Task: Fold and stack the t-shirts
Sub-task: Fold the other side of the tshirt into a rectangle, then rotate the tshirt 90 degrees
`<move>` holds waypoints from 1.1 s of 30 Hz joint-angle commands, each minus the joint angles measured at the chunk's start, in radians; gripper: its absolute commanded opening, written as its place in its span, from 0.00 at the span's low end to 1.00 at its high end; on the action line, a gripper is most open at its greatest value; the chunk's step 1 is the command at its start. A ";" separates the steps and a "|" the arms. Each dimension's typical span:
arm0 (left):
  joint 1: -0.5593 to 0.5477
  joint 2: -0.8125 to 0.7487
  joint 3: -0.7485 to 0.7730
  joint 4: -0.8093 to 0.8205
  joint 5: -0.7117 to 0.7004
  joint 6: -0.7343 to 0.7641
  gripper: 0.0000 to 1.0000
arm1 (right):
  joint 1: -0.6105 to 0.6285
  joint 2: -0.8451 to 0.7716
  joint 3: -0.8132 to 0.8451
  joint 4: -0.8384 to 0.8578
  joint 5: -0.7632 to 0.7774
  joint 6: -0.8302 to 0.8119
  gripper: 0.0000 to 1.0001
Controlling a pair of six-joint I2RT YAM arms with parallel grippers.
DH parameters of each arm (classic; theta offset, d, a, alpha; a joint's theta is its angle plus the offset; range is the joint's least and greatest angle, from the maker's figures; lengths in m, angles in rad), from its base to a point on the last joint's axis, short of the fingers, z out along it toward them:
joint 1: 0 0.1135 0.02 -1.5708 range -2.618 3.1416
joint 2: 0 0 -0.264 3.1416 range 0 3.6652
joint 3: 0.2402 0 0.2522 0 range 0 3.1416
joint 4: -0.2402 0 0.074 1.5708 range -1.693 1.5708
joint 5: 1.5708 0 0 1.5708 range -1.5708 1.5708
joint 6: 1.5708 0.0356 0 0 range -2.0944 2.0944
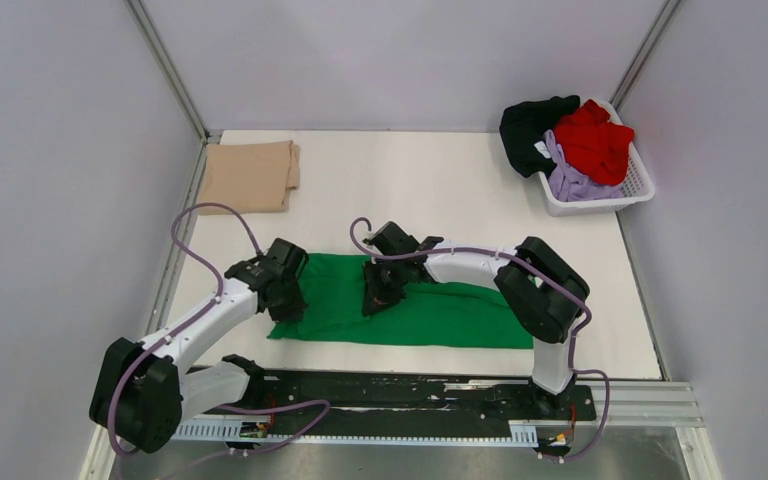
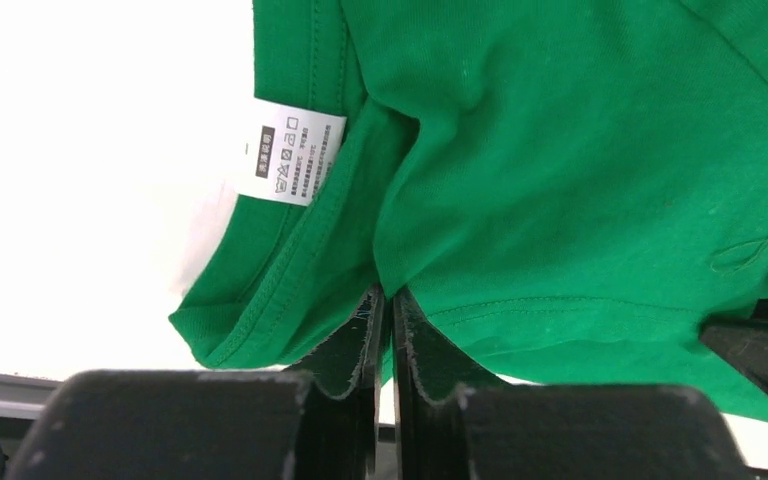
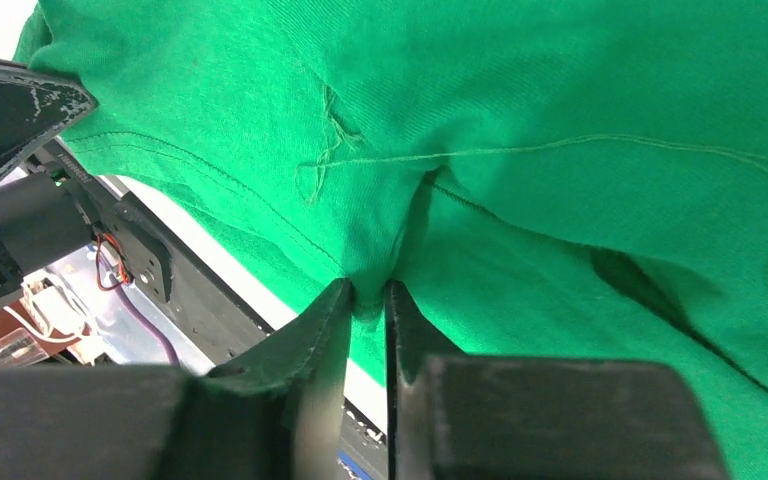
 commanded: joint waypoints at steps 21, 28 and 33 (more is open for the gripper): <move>0.007 0.061 0.184 0.276 0.251 -0.006 1.00 | -0.328 -0.474 -0.293 -0.038 0.268 0.017 1.00; 0.015 0.461 0.172 0.610 0.362 -0.129 1.00 | -0.515 -0.450 -0.375 -0.004 0.259 -0.034 1.00; 0.069 0.717 0.326 0.636 0.338 -0.181 1.00 | -0.575 -0.408 -0.415 0.007 0.284 -0.048 1.00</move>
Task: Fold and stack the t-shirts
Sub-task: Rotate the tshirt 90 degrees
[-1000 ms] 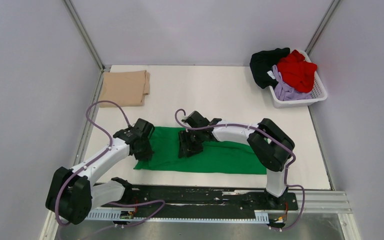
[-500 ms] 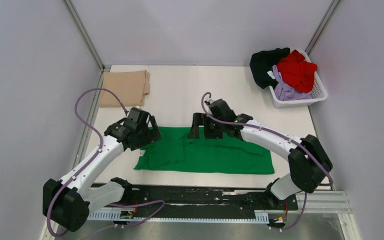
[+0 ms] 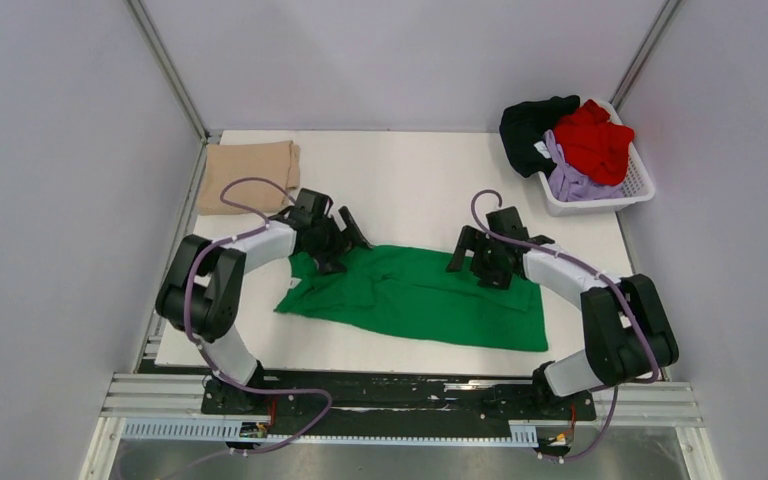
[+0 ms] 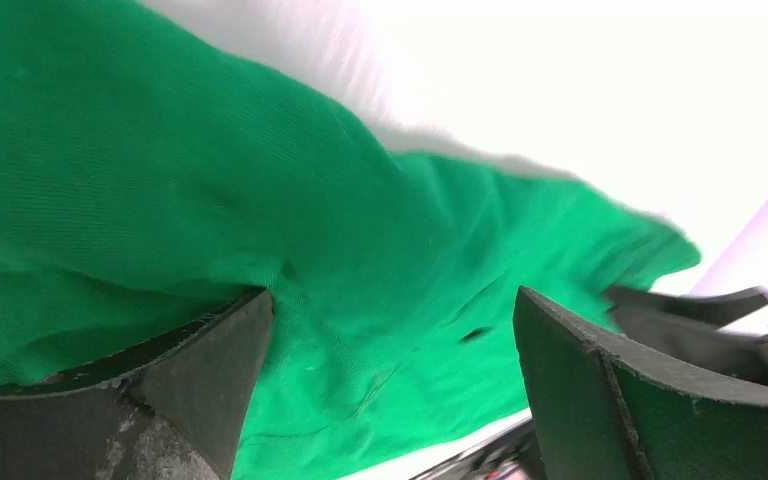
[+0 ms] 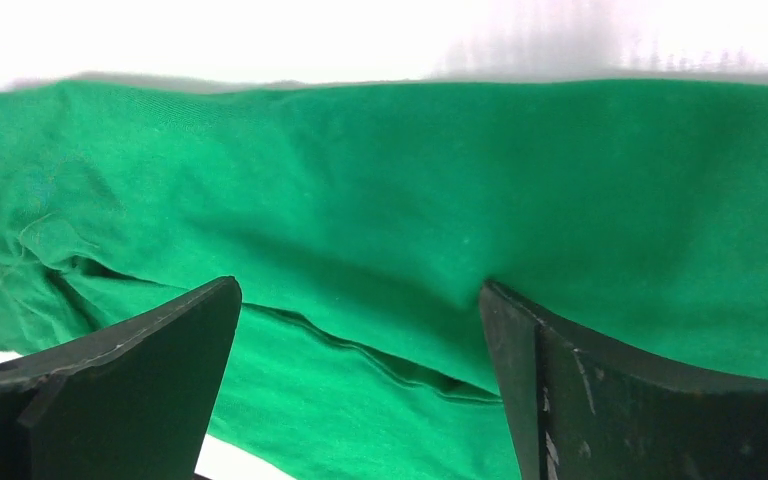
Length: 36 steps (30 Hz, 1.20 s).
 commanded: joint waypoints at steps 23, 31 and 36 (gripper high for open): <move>-0.002 1.301 1.679 0.120 0.123 -0.146 1.00 | 0.545 -0.073 -0.110 -0.003 -0.365 -0.117 1.00; 0.001 1.358 1.740 0.217 0.138 -0.151 1.00 | 0.573 -0.205 -0.096 -0.055 -0.263 -0.138 1.00; -0.021 1.259 1.723 0.153 0.165 0.104 1.00 | 0.546 -0.297 -0.063 -0.062 -0.093 -0.127 1.00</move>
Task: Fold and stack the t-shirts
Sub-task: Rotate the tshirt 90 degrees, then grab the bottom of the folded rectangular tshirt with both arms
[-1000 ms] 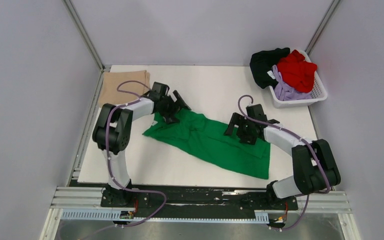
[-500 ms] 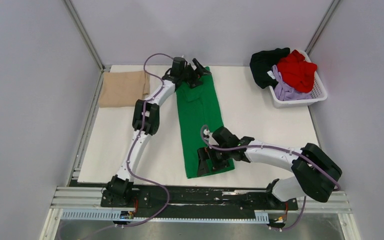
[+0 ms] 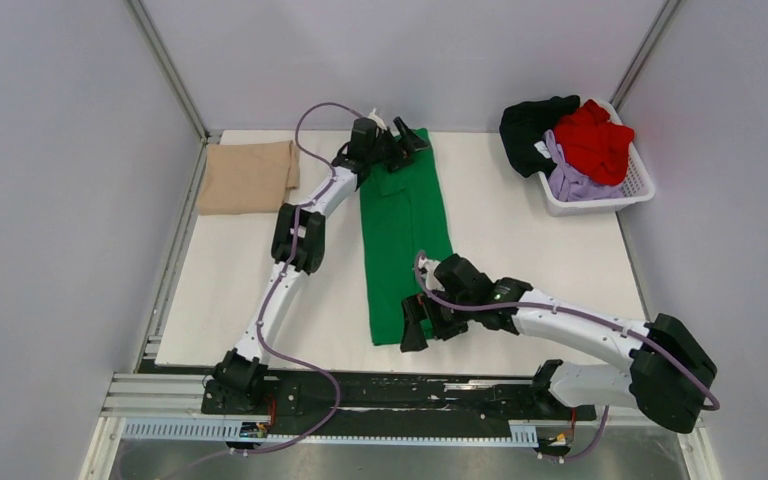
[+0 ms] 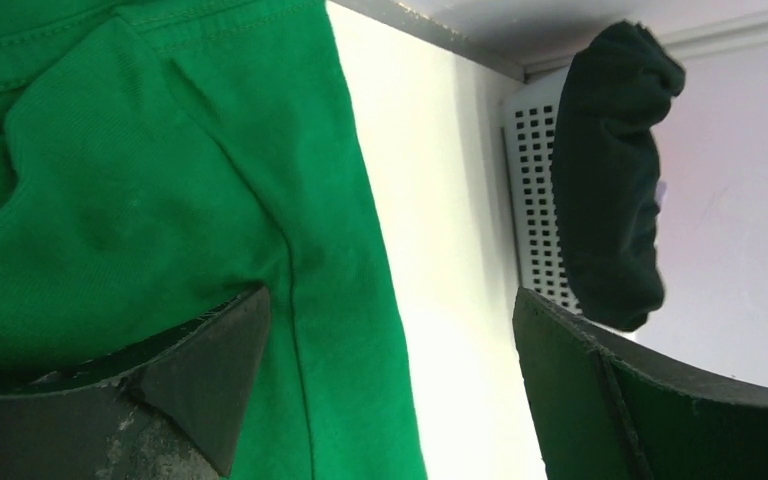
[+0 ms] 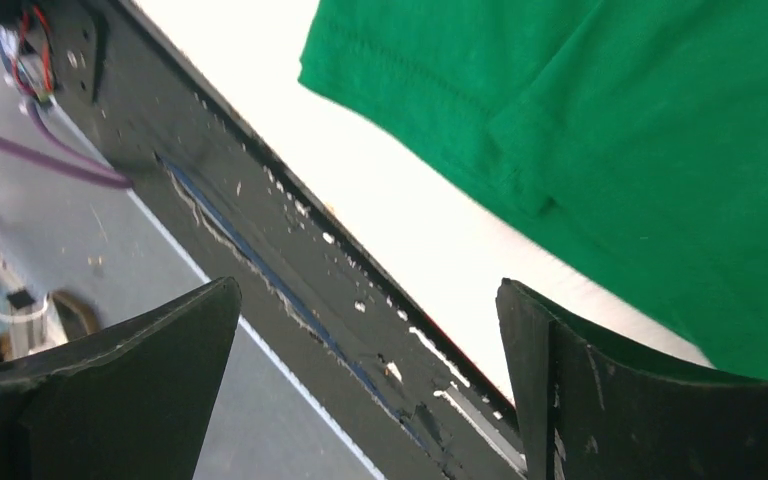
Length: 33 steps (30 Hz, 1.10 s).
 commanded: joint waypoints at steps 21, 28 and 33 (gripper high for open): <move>-0.252 -1.367 -1.388 -0.313 -0.413 0.509 1.00 | -0.302 -0.271 -0.081 -0.073 0.348 0.233 0.85; -0.377 -1.662 -1.789 -0.369 -0.381 0.294 1.00 | -0.306 -0.140 -0.067 -0.076 0.319 0.194 0.74; -0.451 -1.731 -1.948 -0.361 -0.360 0.179 0.98 | -0.306 -0.083 -0.082 -0.067 0.324 0.178 0.62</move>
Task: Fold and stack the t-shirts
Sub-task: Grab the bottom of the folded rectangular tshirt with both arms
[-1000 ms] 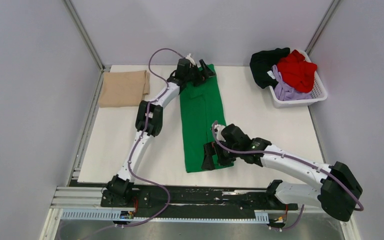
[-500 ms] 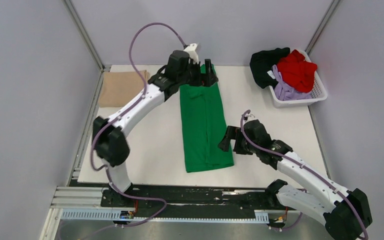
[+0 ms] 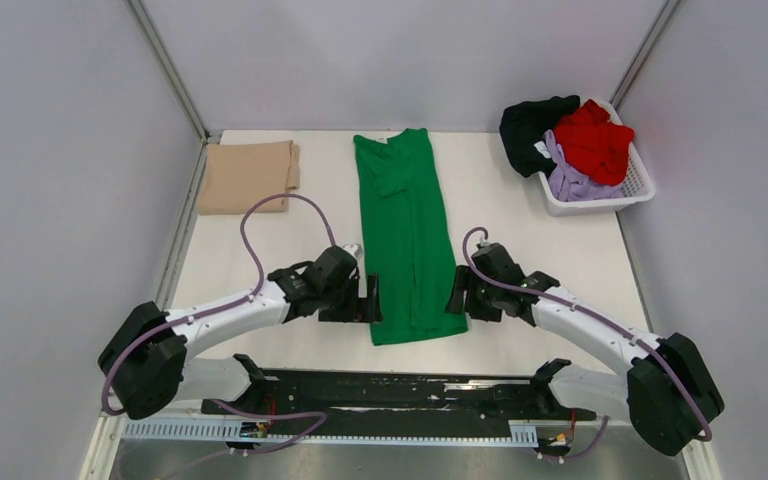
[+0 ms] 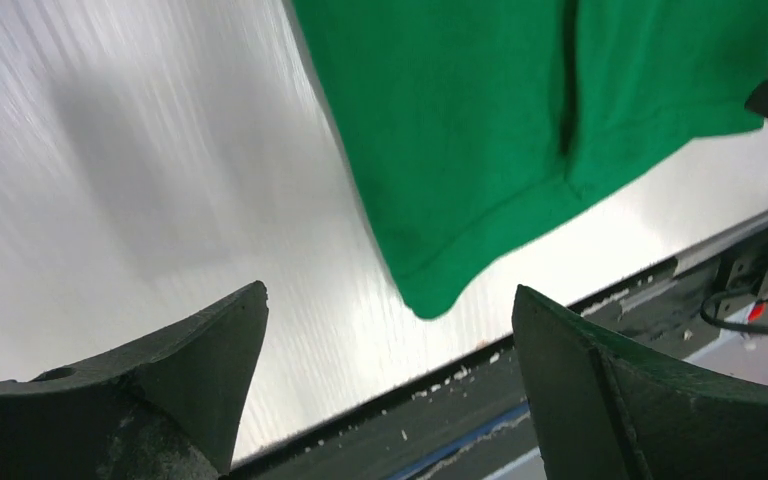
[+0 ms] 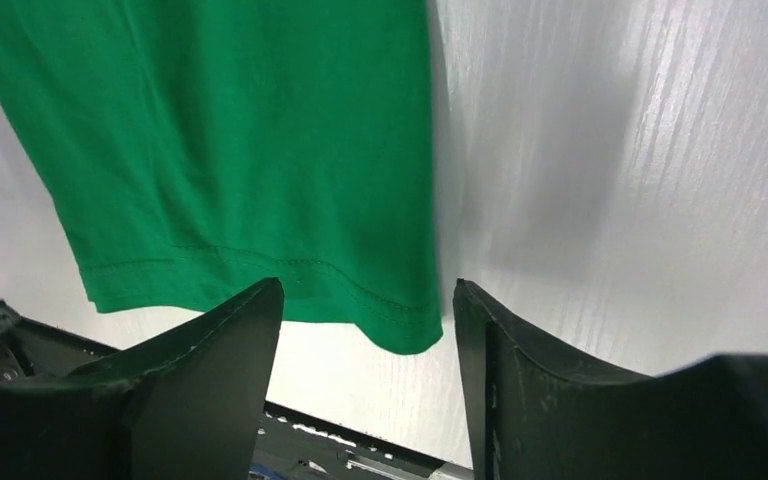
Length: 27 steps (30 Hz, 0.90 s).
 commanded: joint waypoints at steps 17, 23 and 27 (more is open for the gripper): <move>-0.157 0.097 -0.046 0.032 -0.064 -0.210 0.65 | -0.004 0.039 -0.100 0.048 -0.044 -0.005 0.10; -0.162 0.142 -0.061 0.093 -0.039 -0.225 0.57 | -0.004 -0.015 -0.126 0.068 -0.122 -0.016 0.00; -0.162 0.174 -0.063 0.086 -0.062 -0.231 0.47 | -0.004 -0.055 -0.149 0.067 -0.138 -0.020 0.00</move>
